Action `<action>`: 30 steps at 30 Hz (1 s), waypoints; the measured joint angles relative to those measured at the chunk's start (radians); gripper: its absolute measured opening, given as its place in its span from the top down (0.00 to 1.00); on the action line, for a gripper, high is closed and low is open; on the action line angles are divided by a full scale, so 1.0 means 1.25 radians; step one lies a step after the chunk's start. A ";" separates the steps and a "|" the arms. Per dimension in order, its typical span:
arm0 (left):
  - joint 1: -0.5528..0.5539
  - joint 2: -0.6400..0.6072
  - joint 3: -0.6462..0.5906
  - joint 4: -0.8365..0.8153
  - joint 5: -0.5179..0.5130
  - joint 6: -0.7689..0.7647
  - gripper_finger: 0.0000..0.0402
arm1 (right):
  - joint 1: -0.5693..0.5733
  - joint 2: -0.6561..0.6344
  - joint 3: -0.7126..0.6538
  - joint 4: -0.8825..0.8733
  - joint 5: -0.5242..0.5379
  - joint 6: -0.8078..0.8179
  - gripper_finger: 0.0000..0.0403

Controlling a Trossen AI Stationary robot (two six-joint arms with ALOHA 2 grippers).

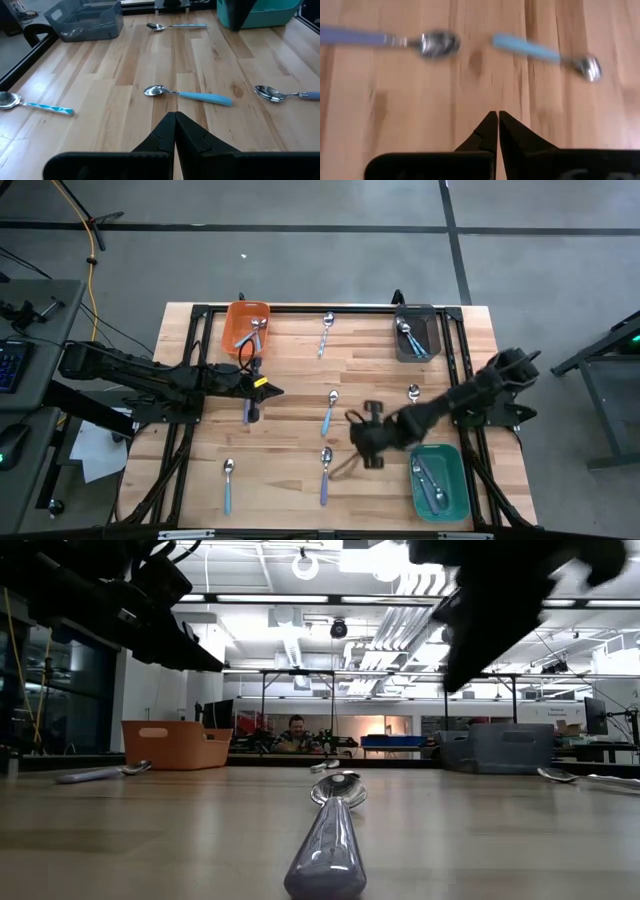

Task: Sort silverware by color (type)
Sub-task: Put the white patterned spoon into the black bin

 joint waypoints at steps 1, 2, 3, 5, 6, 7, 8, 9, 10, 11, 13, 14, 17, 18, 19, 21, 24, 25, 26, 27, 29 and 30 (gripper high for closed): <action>0.000 0.000 0.000 0.000 -0.001 0.000 1.00 | -0.026 -0.005 -0.032 0.073 -0.019 -0.047 1.00; 0.000 0.000 0.000 0.001 -0.001 0.000 1.00 | -0.054 -0.006 -0.062 0.141 -0.033 -0.090 1.00; 0.000 0.000 0.000 0.001 -0.001 0.000 1.00 | -0.080 -0.007 -0.088 0.211 -0.049 -0.134 1.00; 0.000 0.000 0.000 0.002 -0.001 0.000 1.00 | -0.134 -0.007 -0.136 0.331 -0.083 -0.208 1.00; 0.000 0.000 0.000 0.002 -0.001 -0.001 1.00 | -0.159 -0.007 -0.156 0.395 -0.102 -0.240 1.00; 0.000 0.000 0.000 0.003 -0.001 -0.001 1.00 | -0.187 -0.007 -0.177 0.458 -0.125 -0.268 1.00; 0.000 0.000 0.000 0.004 -0.001 -0.001 1.00 | -0.212 -0.006 -0.196 0.520 -0.150 -0.294 1.00; 0.000 0.000 0.000 0.006 -0.001 -0.003 1.00 | -0.237 -0.006 -0.213 0.573 -0.175 -0.316 1.00; 0.001 0.000 0.000 0.007 -0.003 -0.009 1.00 | -0.261 -0.006 -0.228 0.623 -0.197 -0.336 1.00; 0.002 0.000 0.000 0.006 -0.010 -0.016 1.00 | -0.284 -0.007 -0.240 0.669 -0.215 -0.353 1.00; 0.002 0.000 0.000 0.006 -0.031 -0.022 1.00 | -0.329 -0.006 -0.259 0.735 -0.231 -0.376 1.00; 0.002 0.000 0.000 0.006 -0.043 -0.022 1.00 | -0.351 -0.007 -0.266 0.761 -0.235 -0.381 1.00; 0.003 0.000 0.000 0.006 -0.082 -0.020 1.00 | -0.409 -0.006 -0.281 0.836 -0.238 -0.395 1.00; 0.006 0.000 0.000 0.006 -0.092 -0.020 1.00 | -0.426 -0.006 -0.286 0.861 -0.238 -0.397 1.00; 0.010 0.000 0.000 0.006 -0.100 -0.020 1.00 | -0.441 -0.006 -0.289 0.877 -0.238 -0.399 1.00; 0.025 0.000 0.000 0.009 -0.111 -0.020 1.00 | -0.467 -0.006 -0.292 0.898 -0.241 -0.401 1.00; 0.048 0.001 0.000 0.038 -0.165 -0.052 1.00 | -0.503 -0.006 -0.292 0.914 -0.240 -0.399 1.00; 0.056 0.002 0.000 0.044 -0.187 -0.065 1.00 | -0.514 -0.006 -0.292 0.914 -0.237 -0.399 1.00; 0.063 0.003 0.000 0.043 -0.202 -0.067 1.00 | -0.525 -0.006 -0.292 0.914 -0.237 -0.397 1.00; 0.072 0.004 0.000 0.041 -0.211 -0.059 1.00 | -0.536 -0.006 -0.292 0.914 -0.237 -0.391 1.00; 0.093 0.006 0.000 0.047 -0.217 -0.033 1.00 | -0.559 -0.006 -0.292 0.913 -0.236 -0.355 1.00; 0.103 0.009 0.000 0.054 -0.217 -0.022 1.00 | -0.571 -0.006 -0.292 0.913 -0.236 -0.325 1.00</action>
